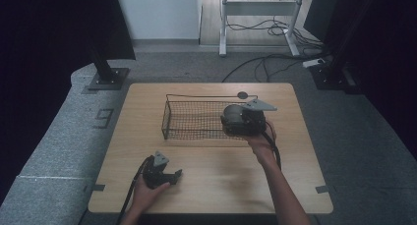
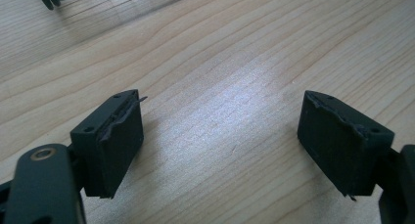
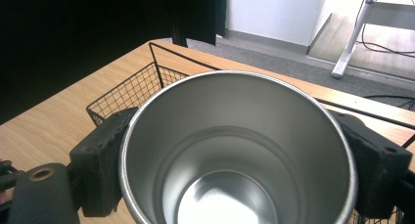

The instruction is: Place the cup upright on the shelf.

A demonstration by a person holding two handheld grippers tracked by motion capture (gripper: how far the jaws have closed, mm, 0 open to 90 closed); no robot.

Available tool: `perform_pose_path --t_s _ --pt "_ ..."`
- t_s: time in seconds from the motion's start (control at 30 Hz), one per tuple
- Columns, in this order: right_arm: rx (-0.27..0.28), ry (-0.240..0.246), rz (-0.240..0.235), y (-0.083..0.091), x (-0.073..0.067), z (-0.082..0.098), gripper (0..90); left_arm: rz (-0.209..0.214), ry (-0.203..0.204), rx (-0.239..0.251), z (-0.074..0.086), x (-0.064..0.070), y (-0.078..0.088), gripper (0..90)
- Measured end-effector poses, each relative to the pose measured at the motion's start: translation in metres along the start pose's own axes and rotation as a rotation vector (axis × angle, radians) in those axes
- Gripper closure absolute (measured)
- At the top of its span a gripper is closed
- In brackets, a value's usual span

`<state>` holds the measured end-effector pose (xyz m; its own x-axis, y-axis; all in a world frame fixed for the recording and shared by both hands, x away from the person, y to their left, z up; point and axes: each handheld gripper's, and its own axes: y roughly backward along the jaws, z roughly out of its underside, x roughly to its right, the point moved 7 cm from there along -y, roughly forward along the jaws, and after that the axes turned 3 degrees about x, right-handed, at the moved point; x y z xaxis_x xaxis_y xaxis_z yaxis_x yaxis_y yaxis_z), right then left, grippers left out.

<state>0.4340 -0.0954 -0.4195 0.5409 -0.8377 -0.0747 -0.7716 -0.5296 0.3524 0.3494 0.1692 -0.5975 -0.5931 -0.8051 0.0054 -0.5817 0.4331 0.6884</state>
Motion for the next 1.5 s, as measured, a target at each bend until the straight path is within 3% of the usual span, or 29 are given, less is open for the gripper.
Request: perform_pose_path --t_s 0.17,0.93,1.5 --pt "0.007 -0.004 -0.009 -0.004 0.001 -0.003 13.2 0.001 0.000 0.000 0.000 0.000 0.000 17.2" --pt "-0.010 -0.009 0.032 -0.027 0.013 -0.016 13.2 0.001 0.001 0.001 0.000 0.000 0.000 17.2" --pt "-0.058 0.004 0.062 -0.049 0.020 -0.021 13.2 0.002 0.001 0.002 0.000 0.000 0.000 17.3"
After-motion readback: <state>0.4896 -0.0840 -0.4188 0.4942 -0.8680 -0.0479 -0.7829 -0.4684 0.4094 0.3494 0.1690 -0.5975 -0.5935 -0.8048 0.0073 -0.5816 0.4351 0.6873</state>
